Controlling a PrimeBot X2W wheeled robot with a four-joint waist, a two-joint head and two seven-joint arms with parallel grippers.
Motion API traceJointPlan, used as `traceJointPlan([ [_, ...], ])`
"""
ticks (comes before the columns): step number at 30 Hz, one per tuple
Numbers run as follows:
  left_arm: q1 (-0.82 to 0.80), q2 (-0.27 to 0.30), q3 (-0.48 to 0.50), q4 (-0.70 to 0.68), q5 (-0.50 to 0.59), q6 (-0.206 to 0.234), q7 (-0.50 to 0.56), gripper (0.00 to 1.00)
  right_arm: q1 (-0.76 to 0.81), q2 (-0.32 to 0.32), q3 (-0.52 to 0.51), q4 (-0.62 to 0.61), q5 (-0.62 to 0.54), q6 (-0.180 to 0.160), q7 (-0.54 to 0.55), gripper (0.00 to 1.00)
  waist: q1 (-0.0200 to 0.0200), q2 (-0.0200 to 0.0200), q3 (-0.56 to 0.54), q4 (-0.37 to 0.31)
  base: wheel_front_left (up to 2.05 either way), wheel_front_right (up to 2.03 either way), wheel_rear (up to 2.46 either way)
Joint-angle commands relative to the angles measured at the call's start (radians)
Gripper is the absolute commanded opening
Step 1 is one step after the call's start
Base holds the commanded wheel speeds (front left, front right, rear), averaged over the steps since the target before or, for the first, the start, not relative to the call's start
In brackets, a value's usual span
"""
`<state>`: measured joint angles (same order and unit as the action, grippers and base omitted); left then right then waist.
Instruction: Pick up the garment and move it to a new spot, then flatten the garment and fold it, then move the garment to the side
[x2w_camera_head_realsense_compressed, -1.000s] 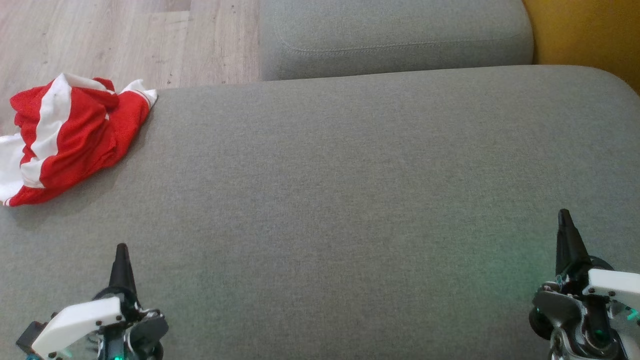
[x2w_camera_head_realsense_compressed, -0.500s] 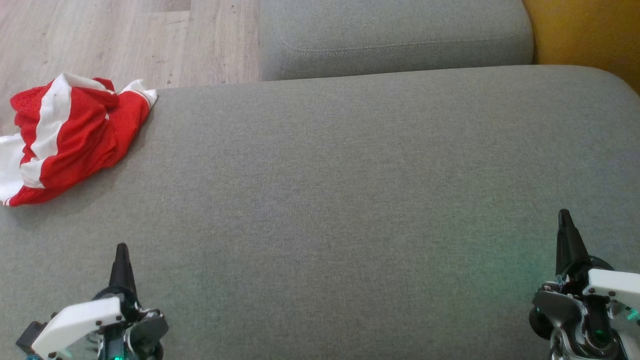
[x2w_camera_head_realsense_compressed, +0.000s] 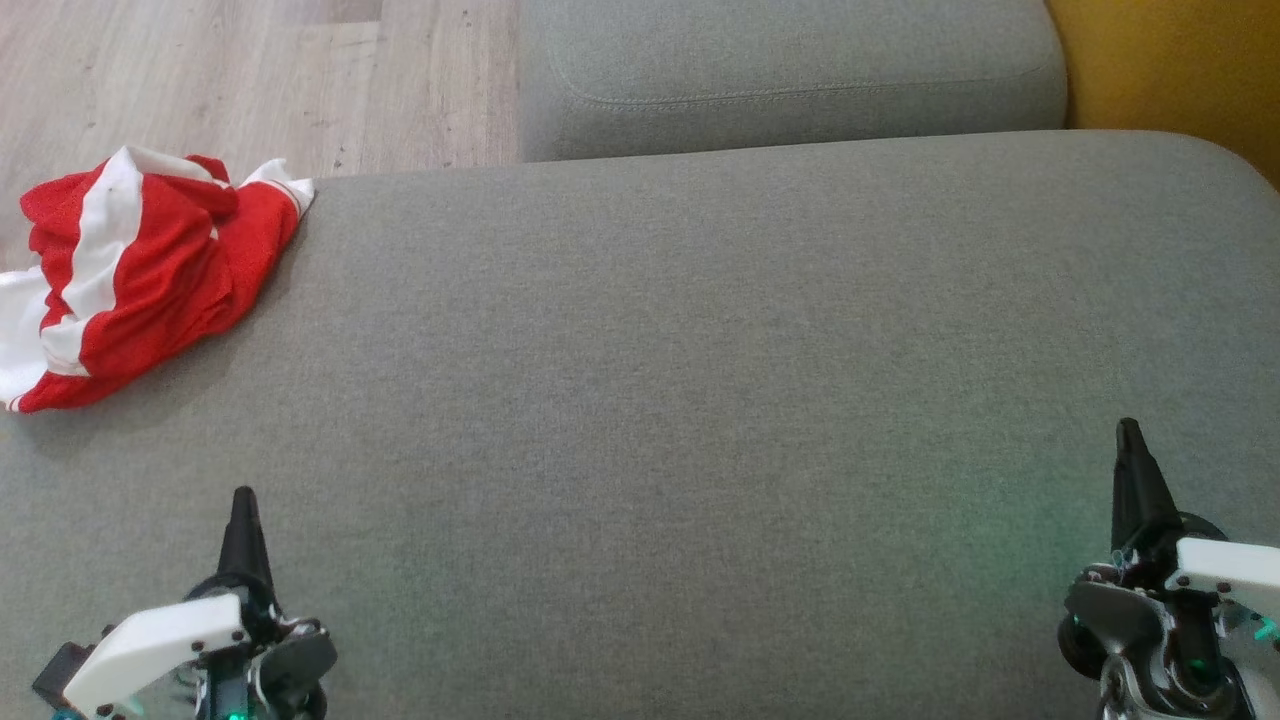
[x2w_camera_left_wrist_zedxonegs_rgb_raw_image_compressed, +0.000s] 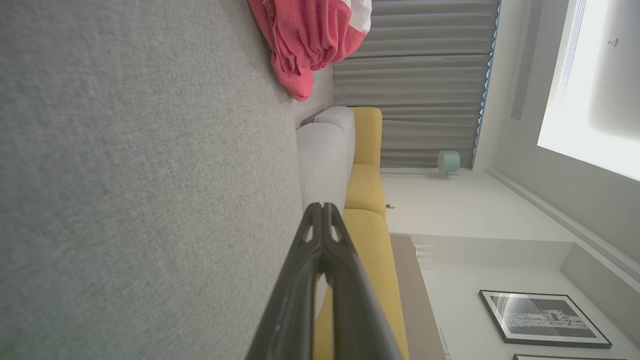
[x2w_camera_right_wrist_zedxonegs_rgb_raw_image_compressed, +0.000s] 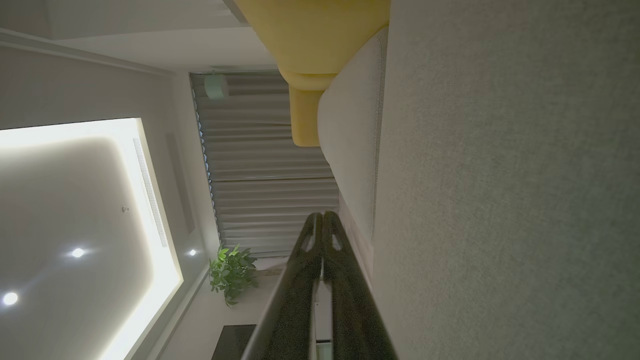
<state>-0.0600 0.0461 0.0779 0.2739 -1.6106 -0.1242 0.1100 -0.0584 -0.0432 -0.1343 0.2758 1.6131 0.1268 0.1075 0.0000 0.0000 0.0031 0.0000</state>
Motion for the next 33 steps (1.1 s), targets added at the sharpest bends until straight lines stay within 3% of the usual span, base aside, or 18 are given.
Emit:
traceJointPlan([
  [1, -0.048, 0.004, 0.035, -0.029, 0.002, -0.007, 0.003, 0.00, -0.049, -0.007, 0.021, -0.031, -0.004, 0.004, 0.005, 0.00, 0.0000, 0.0000, 0.000, 0.000, 0.00, 0.00, 0.00],
  [33, -0.048, 0.004, 0.035, -0.029, 0.002, -0.007, 0.003, 0.00, -0.049, -0.007, 0.021, -0.031, -0.004, 0.004, 0.005, 0.00, 0.0000, 0.0000, 0.000, 0.000, 0.00, 0.00, 0.00],
])
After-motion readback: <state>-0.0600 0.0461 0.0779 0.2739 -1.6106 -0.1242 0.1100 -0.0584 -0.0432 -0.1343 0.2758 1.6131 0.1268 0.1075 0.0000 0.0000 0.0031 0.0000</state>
